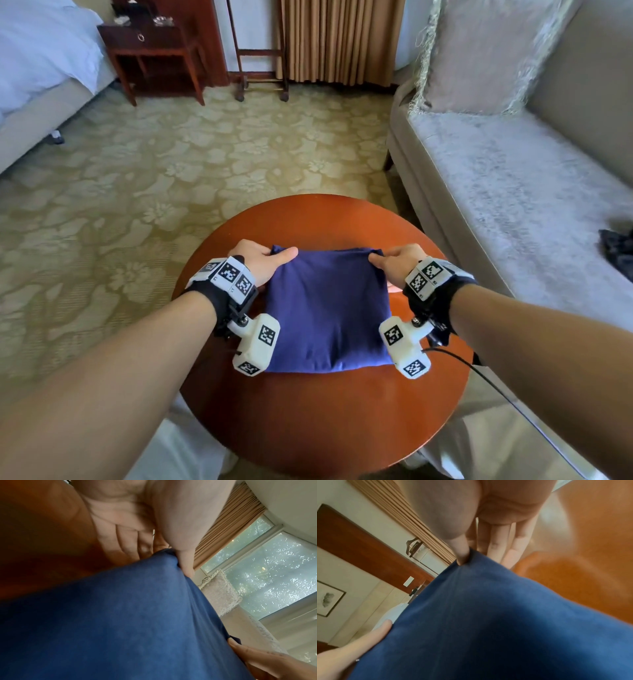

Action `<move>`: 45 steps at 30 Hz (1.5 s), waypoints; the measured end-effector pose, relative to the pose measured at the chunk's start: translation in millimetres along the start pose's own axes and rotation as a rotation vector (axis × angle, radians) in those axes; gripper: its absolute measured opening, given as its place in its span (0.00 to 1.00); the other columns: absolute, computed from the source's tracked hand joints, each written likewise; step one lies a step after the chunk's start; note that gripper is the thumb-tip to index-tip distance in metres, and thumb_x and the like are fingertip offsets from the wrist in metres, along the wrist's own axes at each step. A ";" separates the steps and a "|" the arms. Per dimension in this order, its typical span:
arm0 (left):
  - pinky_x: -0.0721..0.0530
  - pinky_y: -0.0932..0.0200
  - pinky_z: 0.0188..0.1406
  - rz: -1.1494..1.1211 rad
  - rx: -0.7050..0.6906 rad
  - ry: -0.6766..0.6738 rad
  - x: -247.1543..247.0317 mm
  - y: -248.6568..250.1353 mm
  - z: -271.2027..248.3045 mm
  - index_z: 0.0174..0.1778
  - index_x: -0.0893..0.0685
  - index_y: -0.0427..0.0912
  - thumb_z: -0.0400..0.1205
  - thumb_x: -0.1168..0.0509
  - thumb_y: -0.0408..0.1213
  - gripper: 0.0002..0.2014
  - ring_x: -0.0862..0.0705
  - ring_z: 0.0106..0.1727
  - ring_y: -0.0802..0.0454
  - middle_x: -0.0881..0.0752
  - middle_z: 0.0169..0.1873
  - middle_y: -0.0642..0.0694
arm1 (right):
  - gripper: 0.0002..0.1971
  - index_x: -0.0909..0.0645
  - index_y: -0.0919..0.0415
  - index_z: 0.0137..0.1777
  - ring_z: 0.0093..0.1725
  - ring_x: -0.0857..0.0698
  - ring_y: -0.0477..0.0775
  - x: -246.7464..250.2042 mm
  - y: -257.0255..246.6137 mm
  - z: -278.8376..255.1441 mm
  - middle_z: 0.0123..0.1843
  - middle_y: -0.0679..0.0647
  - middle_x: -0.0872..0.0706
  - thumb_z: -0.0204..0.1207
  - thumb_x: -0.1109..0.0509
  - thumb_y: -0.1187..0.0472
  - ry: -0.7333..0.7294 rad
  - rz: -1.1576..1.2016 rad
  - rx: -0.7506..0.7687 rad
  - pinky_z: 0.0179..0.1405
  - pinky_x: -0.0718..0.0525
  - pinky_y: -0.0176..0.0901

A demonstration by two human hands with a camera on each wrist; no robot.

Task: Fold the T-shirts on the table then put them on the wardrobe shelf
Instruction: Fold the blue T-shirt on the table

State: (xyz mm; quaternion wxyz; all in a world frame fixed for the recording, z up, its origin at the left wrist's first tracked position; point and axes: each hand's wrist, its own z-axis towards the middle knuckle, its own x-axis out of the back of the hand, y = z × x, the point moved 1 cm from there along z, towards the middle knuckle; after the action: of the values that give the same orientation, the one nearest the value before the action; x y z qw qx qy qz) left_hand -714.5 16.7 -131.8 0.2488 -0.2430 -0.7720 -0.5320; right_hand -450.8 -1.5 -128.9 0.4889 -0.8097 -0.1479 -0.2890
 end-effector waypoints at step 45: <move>0.13 0.44 0.58 -0.261 0.164 -0.007 -4.8 -40.5 -115.3 0.67 0.21 0.44 0.54 0.13 0.43 0.44 0.14 0.56 0.43 0.15 0.60 0.41 | 0.25 0.13 0.58 0.40 0.37 0.11 0.58 3.9 29.2 -111.7 0.37 0.58 0.09 0.48 0.23 0.40 -0.086 -0.226 -0.199 0.44 0.15 0.46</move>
State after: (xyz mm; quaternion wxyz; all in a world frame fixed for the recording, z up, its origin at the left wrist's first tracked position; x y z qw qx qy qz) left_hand -722.3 -105.3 -127.4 0.1940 -0.1209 -0.8388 -0.4940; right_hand -468.6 -113.6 -107.5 0.3637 -0.8439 -0.2298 -0.3205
